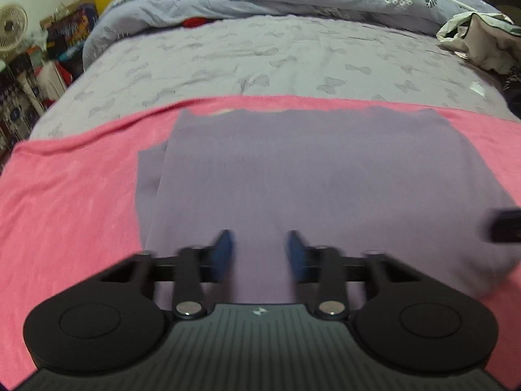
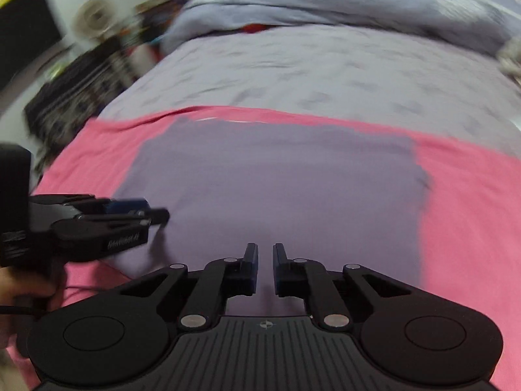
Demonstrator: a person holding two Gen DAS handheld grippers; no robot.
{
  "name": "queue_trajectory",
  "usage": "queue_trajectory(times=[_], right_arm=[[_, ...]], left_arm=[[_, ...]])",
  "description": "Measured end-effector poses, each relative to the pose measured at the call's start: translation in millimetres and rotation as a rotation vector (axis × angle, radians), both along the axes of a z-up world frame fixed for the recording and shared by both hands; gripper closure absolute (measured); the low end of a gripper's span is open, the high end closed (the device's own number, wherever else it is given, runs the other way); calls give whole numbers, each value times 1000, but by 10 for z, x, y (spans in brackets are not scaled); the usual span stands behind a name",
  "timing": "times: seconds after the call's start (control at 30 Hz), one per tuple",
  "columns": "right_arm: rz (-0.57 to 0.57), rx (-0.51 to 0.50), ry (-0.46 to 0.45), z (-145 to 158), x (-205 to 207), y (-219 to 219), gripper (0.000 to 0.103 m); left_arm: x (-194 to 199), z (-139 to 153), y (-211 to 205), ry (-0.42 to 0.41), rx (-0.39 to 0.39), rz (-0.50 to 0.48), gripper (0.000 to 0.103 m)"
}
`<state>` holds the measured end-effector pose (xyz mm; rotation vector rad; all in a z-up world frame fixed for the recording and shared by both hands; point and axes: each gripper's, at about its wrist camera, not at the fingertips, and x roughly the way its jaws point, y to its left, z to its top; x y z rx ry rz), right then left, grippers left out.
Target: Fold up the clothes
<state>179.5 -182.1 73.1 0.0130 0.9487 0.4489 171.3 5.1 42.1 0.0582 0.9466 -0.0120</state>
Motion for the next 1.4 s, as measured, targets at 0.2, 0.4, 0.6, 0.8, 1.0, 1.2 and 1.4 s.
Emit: queue_trajectory(times=[0.2,0.4,0.6,0.8,1.0,1.2,1.4], right_arm=[[72,-143,-169,-154,707,622,93],[-34,-223,-163,-650,1491,752,98],[-73,-239,-177,-686,1427,796,96],[-88,-236,-219,-550,604,690,96],[-39,-261,-186,-456,-318,564,95],[-17,-254,-101,-448,-890,443,95],[-194,74,152,-395,-914,-80,95]], left_arm=[[-181,-97,86,34,17,-25,87],[-269,-124,109,25,3,-12,87],[-307,-136,219,20,-60,5,85],[-327,-130,304,19,-108,18,82],[-348,-123,351,15,-135,22,80],[-320,-14,239,18,-78,-28,70],[-306,193,-173,-89,-32,-294,64]])
